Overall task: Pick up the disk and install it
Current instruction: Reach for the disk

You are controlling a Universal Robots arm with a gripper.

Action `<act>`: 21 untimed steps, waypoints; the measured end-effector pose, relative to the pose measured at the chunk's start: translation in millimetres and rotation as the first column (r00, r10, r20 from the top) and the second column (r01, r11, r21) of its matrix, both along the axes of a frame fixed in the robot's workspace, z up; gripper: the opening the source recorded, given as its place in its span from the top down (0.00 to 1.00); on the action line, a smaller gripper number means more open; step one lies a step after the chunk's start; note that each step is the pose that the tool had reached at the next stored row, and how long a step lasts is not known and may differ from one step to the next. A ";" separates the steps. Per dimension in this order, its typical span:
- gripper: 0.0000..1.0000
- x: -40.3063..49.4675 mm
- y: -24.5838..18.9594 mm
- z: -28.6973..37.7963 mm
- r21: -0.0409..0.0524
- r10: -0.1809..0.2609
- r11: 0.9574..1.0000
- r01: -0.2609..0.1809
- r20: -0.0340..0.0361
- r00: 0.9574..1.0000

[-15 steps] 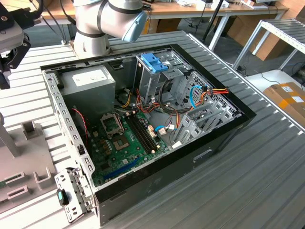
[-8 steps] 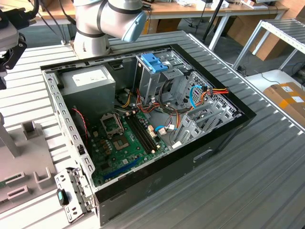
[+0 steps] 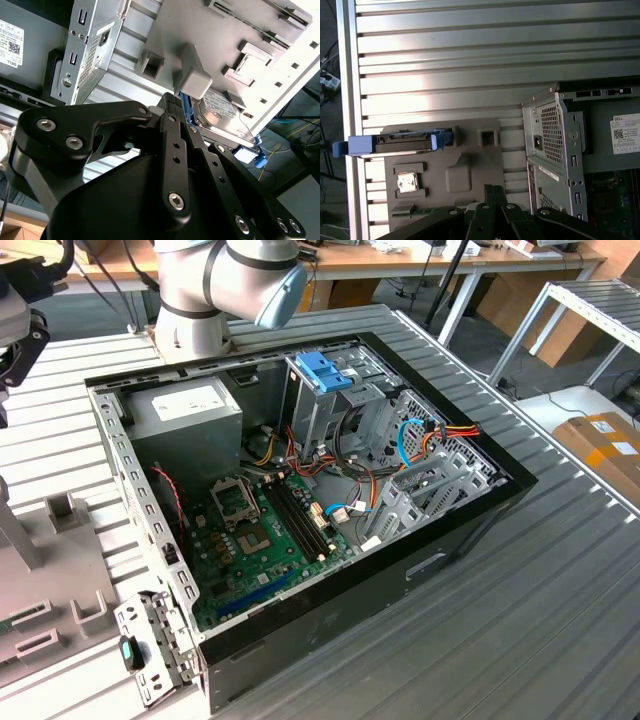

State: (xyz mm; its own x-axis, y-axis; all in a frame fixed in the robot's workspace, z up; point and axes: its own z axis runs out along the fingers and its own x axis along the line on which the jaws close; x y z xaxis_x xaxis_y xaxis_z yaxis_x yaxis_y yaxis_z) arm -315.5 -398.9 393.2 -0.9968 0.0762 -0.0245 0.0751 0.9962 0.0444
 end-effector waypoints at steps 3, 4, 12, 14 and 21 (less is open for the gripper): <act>0.90 -1.3 0.0 0.0 0.000 0.000 1.000 0.000 0.000 1.000; 0.90 -2.0 0.0 0.0 0.000 0.000 1.000 0.000 0.000 1.000; 0.90 -5.4 0.0 0.0 0.000 0.000 1.000 0.000 0.000 1.000; 0.90 -6.3 0.0 0.0 0.000 0.000 1.000 0.000 0.000 1.000; 0.90 -10.0 0.0 0.0 0.000 0.000 1.000 0.000 0.000 1.000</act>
State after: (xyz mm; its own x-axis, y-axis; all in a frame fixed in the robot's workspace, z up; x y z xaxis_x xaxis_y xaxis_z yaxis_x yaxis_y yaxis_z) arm -325.6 -398.9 393.3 -0.9968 0.0762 -0.0245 0.0751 0.9962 0.0443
